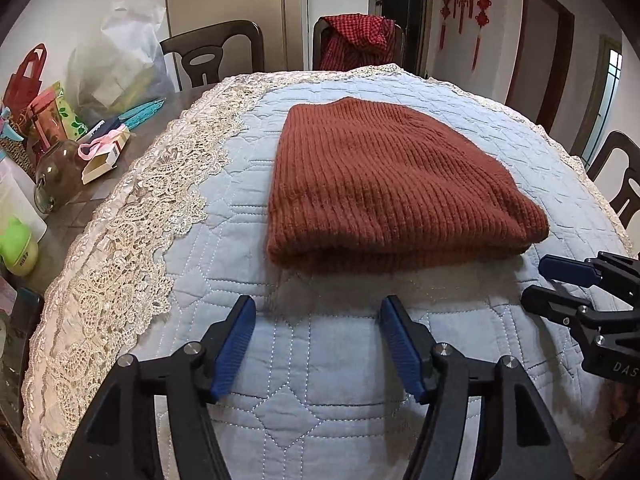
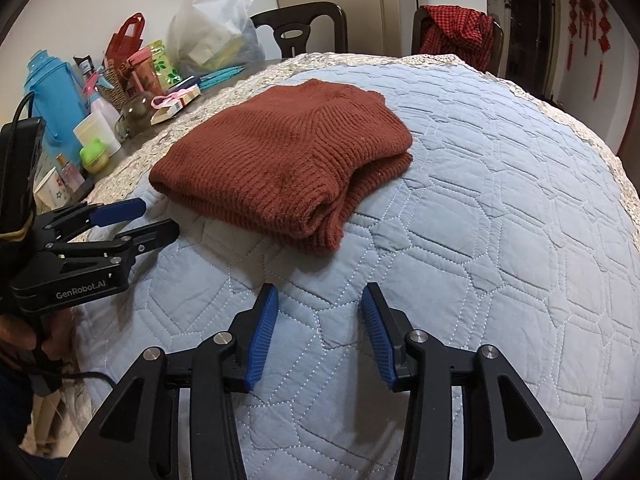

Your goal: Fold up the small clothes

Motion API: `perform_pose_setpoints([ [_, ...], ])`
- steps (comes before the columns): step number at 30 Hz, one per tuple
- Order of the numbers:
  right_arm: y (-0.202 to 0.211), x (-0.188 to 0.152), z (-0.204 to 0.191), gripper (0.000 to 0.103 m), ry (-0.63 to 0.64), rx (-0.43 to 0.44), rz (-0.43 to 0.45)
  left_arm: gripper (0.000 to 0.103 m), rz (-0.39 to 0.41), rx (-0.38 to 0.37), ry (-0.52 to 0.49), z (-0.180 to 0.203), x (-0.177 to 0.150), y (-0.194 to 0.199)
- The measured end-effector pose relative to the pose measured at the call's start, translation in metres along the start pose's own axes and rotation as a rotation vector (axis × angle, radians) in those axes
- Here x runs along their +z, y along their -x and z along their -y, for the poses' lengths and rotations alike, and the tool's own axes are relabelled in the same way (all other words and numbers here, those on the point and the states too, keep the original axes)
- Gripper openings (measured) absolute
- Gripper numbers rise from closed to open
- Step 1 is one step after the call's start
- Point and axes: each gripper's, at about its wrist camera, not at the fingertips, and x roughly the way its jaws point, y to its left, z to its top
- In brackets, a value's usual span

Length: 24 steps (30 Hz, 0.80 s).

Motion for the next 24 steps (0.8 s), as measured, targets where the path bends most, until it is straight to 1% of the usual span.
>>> perform_pose_setpoints([
  [7,-0.0002,-0.0003,-0.0037,0.049,0.019,-0.011,-0.002,0.072,-0.002,0.004,0.000,-0.0012,0.0007,-0.0016],
  [24,-0.0006,0.0002,-0.0043,0.050,0.033,-0.023,-0.004,0.074,-0.002,0.008,-0.003,-0.0012,-0.0001,-0.0018],
])
